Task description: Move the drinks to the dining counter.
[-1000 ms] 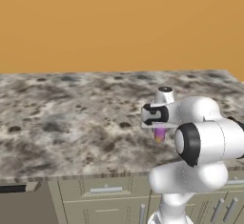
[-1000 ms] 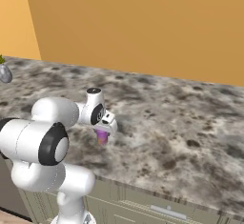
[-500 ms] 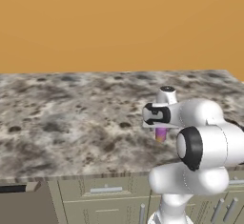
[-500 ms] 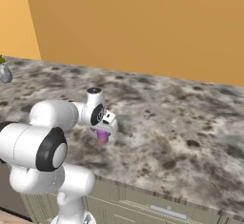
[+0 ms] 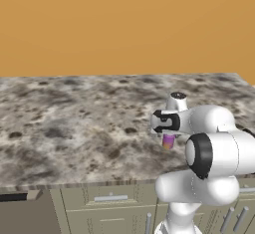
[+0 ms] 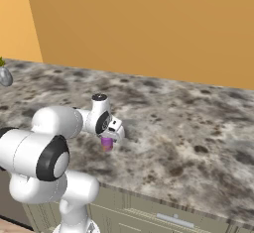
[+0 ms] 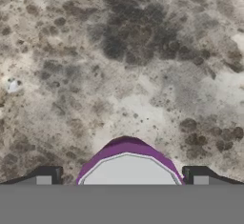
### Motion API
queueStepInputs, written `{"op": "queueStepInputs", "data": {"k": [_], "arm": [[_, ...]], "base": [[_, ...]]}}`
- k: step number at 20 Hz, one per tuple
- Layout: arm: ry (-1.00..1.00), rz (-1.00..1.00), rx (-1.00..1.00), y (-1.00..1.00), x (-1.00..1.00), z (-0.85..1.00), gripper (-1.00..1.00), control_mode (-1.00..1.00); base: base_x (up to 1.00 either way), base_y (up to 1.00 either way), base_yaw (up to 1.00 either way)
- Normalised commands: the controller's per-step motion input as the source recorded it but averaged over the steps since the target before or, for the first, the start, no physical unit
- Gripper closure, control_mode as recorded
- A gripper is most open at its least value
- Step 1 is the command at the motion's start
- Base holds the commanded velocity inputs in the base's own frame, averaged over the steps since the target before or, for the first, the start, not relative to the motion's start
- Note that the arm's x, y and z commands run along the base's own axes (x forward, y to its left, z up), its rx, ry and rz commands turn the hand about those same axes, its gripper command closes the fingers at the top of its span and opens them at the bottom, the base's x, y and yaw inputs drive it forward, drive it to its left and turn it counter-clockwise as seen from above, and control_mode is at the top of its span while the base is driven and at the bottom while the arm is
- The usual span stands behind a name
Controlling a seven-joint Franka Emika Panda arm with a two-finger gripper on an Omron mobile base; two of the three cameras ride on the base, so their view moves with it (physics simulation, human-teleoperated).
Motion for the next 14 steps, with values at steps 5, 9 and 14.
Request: {"op": "queueStepInputs", "data": {"k": [5,9,14], "arm": [[-0.09,0.00,0.06,-0.23,0.00,0.13,-1.00,-1.00],[-0.11,0.00,0.03,-0.06,-0.06,0.89,-1.00,-1.00],[-0.06,0.00,0.00,0.32,-0.03,1.00,-1.00,-1.00]], "base": [[0.00,0.00,0.00],[0.00,0.00,0.00],[0.00,0.00,0.00]]}}
